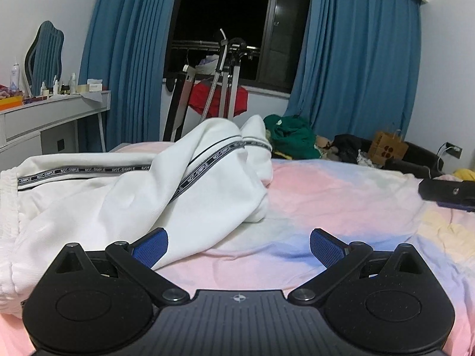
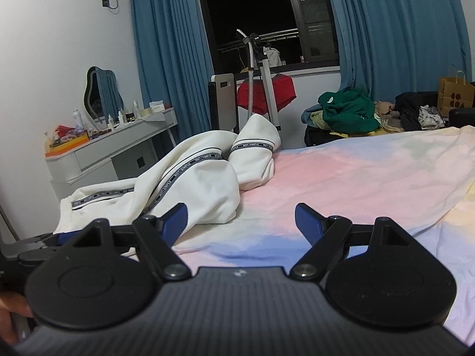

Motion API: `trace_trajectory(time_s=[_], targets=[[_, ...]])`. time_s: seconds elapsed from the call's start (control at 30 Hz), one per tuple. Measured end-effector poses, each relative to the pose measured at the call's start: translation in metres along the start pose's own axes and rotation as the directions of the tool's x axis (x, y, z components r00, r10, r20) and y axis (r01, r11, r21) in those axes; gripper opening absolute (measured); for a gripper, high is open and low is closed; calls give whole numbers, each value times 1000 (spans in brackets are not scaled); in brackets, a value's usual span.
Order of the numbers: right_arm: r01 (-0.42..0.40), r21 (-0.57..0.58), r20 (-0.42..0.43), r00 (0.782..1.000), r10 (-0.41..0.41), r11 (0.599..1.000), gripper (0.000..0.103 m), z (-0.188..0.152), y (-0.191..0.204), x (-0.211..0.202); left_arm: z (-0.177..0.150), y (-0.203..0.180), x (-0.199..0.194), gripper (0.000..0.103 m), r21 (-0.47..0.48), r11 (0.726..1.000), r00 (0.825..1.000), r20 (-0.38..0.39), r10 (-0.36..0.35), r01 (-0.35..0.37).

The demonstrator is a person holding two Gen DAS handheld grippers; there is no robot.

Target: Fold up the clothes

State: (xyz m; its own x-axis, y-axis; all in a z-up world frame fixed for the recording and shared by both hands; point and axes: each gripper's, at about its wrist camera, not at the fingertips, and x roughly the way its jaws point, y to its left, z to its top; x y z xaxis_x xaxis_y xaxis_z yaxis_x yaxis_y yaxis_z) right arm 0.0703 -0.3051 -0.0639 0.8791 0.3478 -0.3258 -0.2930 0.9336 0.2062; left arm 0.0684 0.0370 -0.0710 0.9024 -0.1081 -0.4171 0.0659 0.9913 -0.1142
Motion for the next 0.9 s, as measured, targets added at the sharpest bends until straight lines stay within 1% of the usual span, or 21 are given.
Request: trace_trajectory(time_s=[0.07, 0.17, 0.33, 0.4, 0.43, 0.5, 0.57, 0.67, 0.73, 0.83, 0.9], targets=[[6, 5, 1, 1000, -6, 1000, 82, -1, 0, -2, -3, 3, -4, 102, 1, 1000, 1000, -17, 8, -8], [18, 16, 2, 1000, -18, 1000, 82, -2, -2, -6, -5, 5, -9, 102, 6, 1000, 1000, -20, 23, -23], [38, 36, -5, 999, -38, 999, 82, -4, -6, -10, 1, 8, -12, 102, -41, 999, 1000, 4, 9, -9], [46, 44, -11, 999, -45, 998, 82, -5, -8, -10, 8, 6, -2, 102, -31, 999, 1000, 11, 23, -22], [49, 48, -15, 999, -49, 998, 82, -5, -9, -9, 11, 5, 4, 103, -18, 999, 998, 28, 51, -51], [51, 57, -23, 998, -50, 997, 82, -6, -11, -8, 20, 3, 24, 103, 25, 994, 993, 51, 105, -106], [52, 67, -32, 998, -50, 996, 82, -7, -13, -7, 34, 3, 51, 103, 67, 988, 989, 49, 137, -140], [56, 88, -43, 998, -53, 995, 82, -8, -18, -4, 57, 9, 94, 103, 56, 985, 986, 47, 159, -161], [56, 104, -49, 998, -51, 993, 82, -10, -22, 0, 72, 10, 123, 103, 57, 985, 986, 44, 160, -163], [60, 135, -73, 996, -50, 989, 82, -13, -32, 9, 97, 7, 168, 102, 88, 980, 983, 48, 177, -180], [59, 157, -87, 995, -46, 986, 82, -15, -39, 18, 113, -1, 200, 103, 135, 967, 976, 59, 210, -216]])
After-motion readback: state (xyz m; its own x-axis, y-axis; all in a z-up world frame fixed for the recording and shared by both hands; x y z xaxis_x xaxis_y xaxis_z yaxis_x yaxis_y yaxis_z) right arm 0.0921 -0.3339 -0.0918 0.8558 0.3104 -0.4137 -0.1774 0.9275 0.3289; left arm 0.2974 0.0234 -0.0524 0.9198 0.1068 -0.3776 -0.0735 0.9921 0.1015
